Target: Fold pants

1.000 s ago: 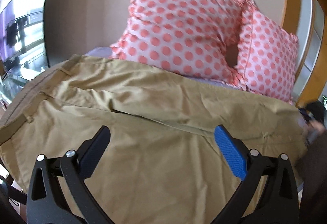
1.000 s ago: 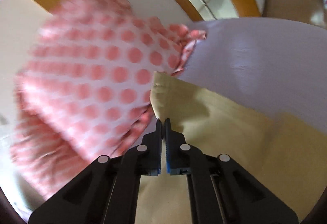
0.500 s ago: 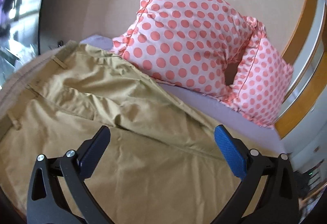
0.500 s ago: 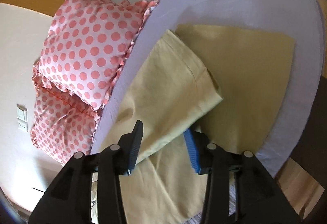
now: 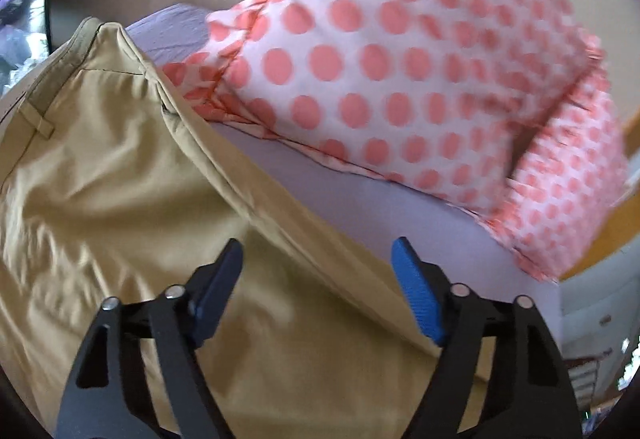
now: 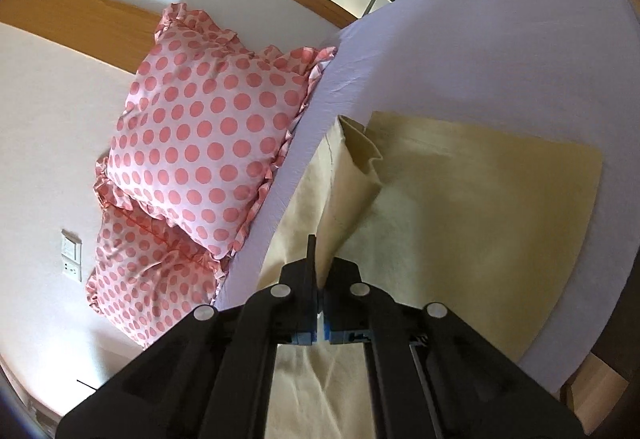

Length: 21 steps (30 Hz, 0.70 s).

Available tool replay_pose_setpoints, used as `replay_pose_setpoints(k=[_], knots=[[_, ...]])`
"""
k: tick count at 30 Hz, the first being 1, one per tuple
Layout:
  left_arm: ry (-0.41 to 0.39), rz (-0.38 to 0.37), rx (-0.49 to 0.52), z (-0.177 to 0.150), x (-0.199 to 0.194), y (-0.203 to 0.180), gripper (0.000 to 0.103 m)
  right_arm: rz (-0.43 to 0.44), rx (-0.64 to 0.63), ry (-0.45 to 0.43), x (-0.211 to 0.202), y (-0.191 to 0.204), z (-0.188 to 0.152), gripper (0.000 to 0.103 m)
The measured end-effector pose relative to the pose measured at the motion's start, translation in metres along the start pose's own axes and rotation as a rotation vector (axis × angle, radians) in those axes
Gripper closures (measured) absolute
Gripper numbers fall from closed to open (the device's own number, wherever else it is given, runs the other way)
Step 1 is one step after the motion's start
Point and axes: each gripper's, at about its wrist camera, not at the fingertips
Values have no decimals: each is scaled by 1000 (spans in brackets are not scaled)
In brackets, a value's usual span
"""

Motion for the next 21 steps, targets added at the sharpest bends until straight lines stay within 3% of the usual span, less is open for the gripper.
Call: replay_pose_setpoints(k=[1, 2, 3, 5, 7, 10, 13, 16, 21], knots=[[3, 11, -12, 4, 5, 2, 52, -2, -7, -5, 0, 1, 0, 102], [11, 17, -32, 9, 12, 9, 85, -2, -10, -9, -1, 3, 0, 102], [18, 14, -52, 11, 15, 16, 95, 9, -10, -12, -1, 3, 2, 102], [-5, -47, -86, 0, 2, 27, 96, 16, -17, -21, -4, 11, 3, 102], [-66, -58, -33, -20, -28, 29, 96, 13, -39, -50, -14, 19, 5, 102], [-191, -86, 43, -84, -100, 41, 96, 5, -68, -98, -35, 20, 6, 102], [-250, -77, 59, -153, -143, 62, 94, -23, -82, -118, -49, 14, 4, 102], [-224, -23, 43, -216, -146, 79, 94, -70, -67, -111, -54, -1, 1, 102], [-176, -24, -9, -265, -135, 99, 94, -132, -48, -104, -57, -18, -2, 102]])
Point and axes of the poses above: each gripper's, at about its wrist camera, not at the fingertips, and x roughly the way its jaws point, y to its left, z to its top, and after that the axes turned 7 degrees about y, right-handed
